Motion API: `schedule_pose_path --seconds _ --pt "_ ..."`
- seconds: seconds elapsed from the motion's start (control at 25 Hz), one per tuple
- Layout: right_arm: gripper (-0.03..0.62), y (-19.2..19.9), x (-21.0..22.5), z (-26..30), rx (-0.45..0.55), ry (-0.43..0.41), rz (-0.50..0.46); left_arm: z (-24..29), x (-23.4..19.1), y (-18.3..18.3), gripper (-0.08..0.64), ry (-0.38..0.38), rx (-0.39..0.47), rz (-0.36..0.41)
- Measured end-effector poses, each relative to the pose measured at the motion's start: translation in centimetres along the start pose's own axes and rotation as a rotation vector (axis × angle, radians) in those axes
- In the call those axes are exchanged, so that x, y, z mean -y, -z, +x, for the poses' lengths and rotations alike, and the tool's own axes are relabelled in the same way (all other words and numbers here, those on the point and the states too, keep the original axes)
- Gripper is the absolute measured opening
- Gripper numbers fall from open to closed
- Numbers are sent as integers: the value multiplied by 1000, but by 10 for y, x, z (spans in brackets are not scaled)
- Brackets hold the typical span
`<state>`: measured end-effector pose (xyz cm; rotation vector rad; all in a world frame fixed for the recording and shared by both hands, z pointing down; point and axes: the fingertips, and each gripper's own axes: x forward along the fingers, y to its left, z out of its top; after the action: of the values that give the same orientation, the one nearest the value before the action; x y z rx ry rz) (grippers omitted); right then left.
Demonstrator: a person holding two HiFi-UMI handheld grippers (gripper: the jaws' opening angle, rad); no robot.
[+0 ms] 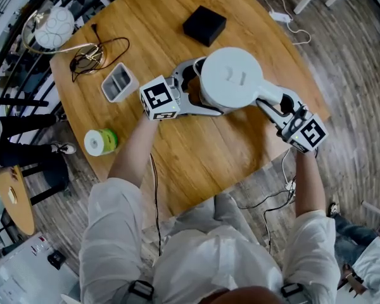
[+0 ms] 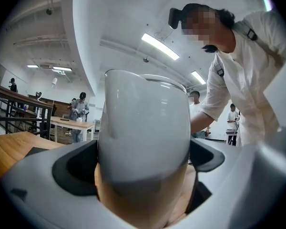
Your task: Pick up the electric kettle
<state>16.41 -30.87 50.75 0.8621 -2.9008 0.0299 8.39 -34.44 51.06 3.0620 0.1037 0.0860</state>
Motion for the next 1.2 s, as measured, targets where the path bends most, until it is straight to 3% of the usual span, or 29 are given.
schedule_pose_path --seconds 1.2 --pt "121 -19 -1 8 18 -15 -10 -8 0 -13 581 -35 31 11"
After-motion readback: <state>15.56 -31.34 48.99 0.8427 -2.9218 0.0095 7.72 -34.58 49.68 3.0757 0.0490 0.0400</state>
